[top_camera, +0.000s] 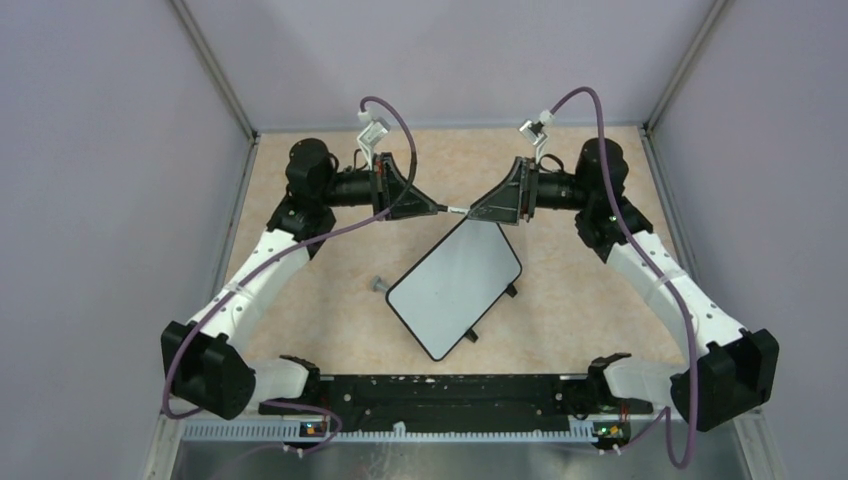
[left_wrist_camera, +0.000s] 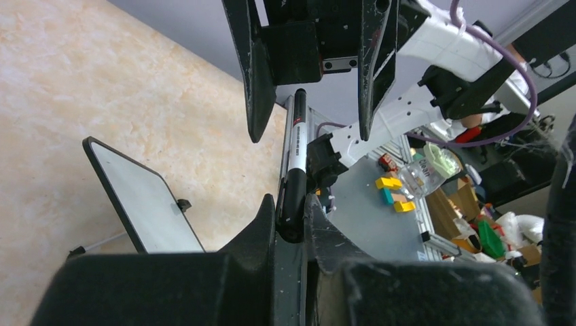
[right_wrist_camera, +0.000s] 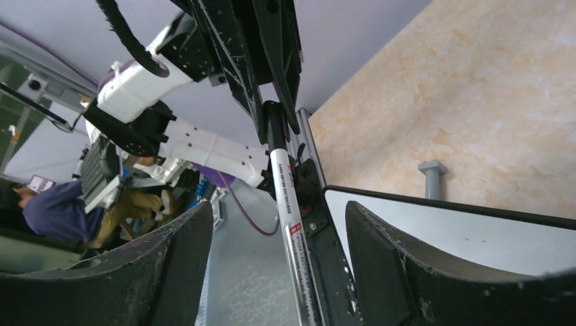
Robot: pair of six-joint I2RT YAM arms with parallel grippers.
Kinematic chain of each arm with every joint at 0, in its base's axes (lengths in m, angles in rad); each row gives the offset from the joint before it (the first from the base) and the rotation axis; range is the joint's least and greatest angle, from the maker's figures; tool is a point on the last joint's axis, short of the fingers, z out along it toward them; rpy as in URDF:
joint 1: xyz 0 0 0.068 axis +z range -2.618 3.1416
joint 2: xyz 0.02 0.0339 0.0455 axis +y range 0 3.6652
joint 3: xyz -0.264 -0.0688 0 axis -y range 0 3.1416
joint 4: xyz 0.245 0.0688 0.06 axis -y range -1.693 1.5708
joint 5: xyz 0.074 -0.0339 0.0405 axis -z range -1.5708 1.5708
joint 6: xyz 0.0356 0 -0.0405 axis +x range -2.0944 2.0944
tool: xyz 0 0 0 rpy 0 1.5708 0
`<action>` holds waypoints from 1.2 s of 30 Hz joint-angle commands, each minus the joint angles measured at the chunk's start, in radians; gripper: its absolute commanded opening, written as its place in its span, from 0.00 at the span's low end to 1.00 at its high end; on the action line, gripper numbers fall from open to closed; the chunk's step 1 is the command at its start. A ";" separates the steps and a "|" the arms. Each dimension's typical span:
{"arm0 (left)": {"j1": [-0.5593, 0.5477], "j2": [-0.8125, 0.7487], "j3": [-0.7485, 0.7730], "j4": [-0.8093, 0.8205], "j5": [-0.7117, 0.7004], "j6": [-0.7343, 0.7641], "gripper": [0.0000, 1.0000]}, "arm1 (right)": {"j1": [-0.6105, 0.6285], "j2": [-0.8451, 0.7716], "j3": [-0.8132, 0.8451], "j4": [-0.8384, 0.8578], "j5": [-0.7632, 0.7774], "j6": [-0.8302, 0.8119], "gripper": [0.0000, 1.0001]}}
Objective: Write a sentence on the whiteboard
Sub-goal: Open the pen cap from the whiteboard marker.
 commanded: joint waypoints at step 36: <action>-0.009 0.082 -0.072 0.365 -0.111 -0.296 0.00 | 0.032 0.066 0.062 0.145 0.102 0.202 0.48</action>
